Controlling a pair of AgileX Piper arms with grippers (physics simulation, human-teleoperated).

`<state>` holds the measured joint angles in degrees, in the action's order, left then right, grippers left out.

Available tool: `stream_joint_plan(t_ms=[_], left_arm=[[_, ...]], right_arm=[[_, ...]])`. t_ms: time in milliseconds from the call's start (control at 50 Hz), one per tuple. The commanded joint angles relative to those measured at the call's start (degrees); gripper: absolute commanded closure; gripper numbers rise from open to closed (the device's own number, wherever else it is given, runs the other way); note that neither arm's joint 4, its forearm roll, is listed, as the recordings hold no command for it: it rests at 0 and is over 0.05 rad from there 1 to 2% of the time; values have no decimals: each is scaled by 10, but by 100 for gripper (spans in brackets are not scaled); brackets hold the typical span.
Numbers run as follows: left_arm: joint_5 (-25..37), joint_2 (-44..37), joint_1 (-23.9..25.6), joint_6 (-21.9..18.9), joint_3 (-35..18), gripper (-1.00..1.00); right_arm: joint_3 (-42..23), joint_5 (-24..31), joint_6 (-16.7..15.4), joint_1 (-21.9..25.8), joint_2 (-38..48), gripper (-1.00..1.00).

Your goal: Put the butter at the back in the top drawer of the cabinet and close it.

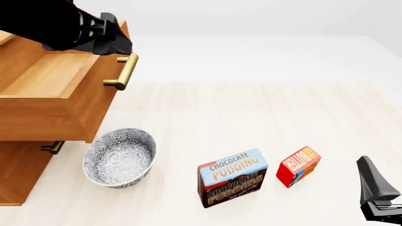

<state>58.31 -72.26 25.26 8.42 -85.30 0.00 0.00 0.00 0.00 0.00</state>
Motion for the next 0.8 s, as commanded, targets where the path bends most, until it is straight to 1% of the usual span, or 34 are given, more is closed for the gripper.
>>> stream_joint_plan(t_ms=[20, 180, 360, 600, 700, 800], left_arm=[[3, 6, 36, -25, -27, -100], [1, 4, 41, -36, -25, -100], [-5, -7, 56, -36, -31, -100], [-36, -50, 106, -35, -34, -100], [-55, -85, 134, -34, -42, -100], [-61, -95, 142, -32, -43, -100]], right_arm=[[0, 0, 0, 0, 0, -100], [0, 0, 0, 0, 0, -100], [0, 0, 0, 0, 0, -100], [0, 0, 0, 0, 0, -100], [0, 0, 0, 0, 0, -100], [0, 0, 0, 0, 0, -100]])
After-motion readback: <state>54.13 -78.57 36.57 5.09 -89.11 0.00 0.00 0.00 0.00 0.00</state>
